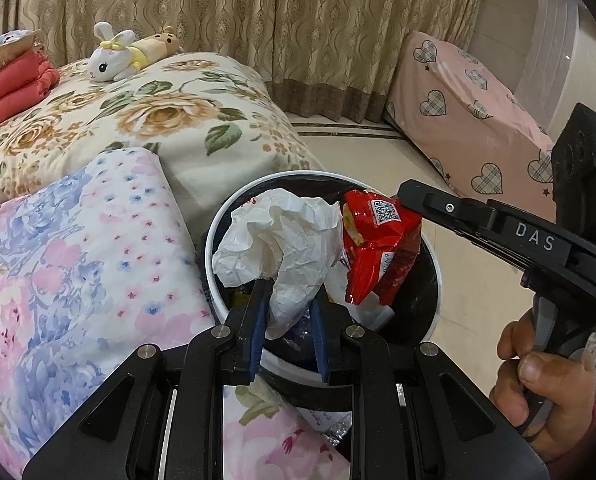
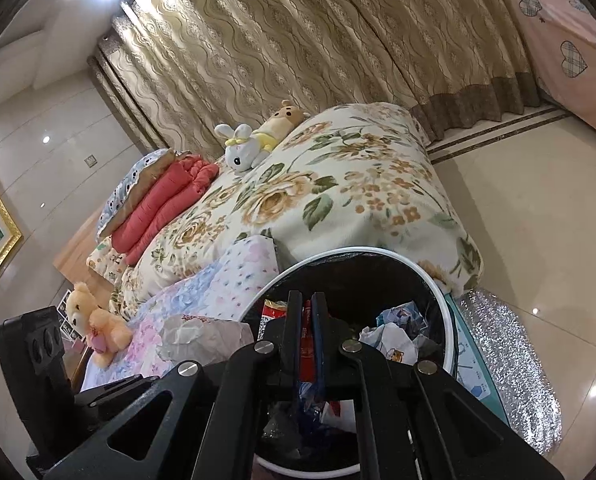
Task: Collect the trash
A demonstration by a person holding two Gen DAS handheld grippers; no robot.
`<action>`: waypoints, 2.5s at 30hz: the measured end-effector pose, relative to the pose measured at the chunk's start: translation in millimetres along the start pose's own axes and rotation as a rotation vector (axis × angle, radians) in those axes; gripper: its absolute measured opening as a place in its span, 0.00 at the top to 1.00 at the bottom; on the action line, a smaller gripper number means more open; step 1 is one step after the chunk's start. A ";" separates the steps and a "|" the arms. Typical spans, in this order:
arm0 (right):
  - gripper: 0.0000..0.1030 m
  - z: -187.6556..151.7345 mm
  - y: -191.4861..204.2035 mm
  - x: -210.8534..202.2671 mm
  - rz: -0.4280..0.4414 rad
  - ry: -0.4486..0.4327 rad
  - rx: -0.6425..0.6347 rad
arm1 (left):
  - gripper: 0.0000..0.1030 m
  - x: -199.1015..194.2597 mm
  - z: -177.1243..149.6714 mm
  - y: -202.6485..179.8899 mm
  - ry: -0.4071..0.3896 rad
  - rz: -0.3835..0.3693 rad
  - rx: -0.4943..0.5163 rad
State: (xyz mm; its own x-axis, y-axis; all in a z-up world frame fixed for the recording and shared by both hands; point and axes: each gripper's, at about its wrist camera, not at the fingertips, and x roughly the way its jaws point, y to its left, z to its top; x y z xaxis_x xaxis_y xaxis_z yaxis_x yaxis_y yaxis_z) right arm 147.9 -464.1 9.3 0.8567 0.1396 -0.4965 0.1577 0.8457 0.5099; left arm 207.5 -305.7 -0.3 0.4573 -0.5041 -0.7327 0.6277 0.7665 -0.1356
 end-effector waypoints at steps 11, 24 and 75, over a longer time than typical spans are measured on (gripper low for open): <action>0.93 3.9 -4.1 3.7 -0.011 0.005 0.011 | 0.80 2.8 3.5 -3.4 0.005 0.003 0.005; 0.40 7.0 -1.4 -14.6 0.002 -0.042 0.040 | 0.45 -16.6 -5.0 4.8 -0.024 0.007 -0.034; 0.00 -165.5 154.7 -91.5 -0.095 -0.315 -0.426 | 0.00 -224.7 -207.5 78.8 -0.549 0.464 -0.206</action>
State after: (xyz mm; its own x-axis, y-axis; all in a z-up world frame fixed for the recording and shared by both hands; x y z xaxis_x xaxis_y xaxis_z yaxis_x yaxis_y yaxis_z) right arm 12.6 -260.7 17.3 0.9646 -0.0539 -0.2581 0.0847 0.9903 0.1099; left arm 23.5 -49.4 15.3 0.9291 -0.1958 -0.3138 0.1879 0.9806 -0.0554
